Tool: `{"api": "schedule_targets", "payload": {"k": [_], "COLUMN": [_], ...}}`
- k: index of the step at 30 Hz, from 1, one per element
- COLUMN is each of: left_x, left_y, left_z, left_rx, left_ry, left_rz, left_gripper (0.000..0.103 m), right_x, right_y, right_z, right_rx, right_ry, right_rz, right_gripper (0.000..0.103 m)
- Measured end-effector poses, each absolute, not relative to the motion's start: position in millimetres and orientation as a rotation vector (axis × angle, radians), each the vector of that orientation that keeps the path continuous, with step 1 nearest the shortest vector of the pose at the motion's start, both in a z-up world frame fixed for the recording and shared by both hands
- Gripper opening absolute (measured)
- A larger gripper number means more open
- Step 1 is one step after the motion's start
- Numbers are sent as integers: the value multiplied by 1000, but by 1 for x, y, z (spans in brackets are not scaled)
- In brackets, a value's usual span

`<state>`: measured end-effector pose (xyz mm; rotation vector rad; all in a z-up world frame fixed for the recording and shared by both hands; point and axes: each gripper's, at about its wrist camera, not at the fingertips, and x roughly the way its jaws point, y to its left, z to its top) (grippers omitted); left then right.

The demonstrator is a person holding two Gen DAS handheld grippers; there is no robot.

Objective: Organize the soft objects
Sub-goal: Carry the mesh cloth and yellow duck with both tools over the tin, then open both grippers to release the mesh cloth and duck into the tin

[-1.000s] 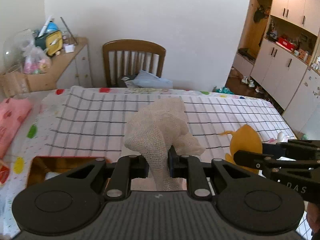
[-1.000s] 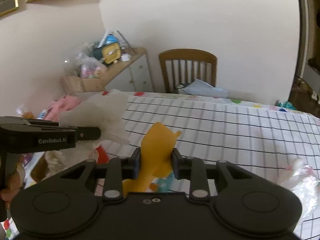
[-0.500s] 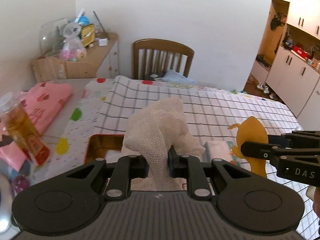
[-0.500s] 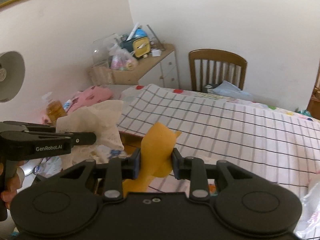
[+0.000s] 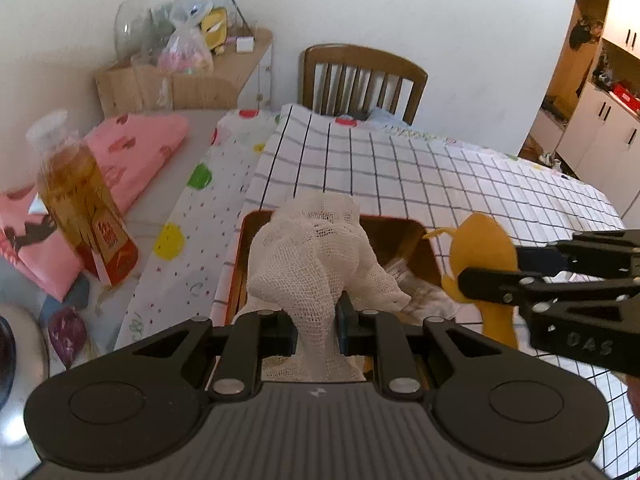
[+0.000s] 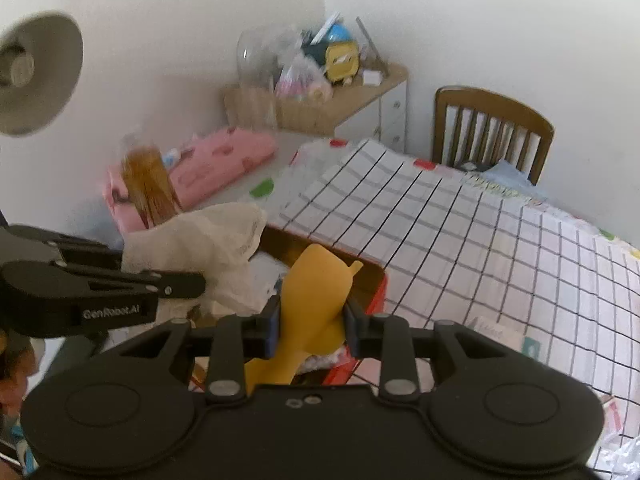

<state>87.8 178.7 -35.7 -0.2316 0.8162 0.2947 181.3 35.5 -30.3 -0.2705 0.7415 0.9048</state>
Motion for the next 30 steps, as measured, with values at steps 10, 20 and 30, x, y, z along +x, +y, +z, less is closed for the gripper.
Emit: {"api": "schedule_targets", "payload": {"k": [10, 20, 30], "left_x": [100, 119, 124], "left_y": [188, 187, 185], "left_z": [-60, -80, -89], "left_rx": [-239, -243, -258], "left_ry": [861, 908, 941], "left_rz": [291, 280, 273], "left_gripper": [18, 18, 22], "right_x": [179, 191, 187], "right_y": [65, 81, 76], "right_z": [-67, -87, -89], "right_rx": [-369, -459, -469], "right_ry": [775, 782, 776], "right_rz": [916, 908, 942], "right_gripper": [31, 36, 44]}}
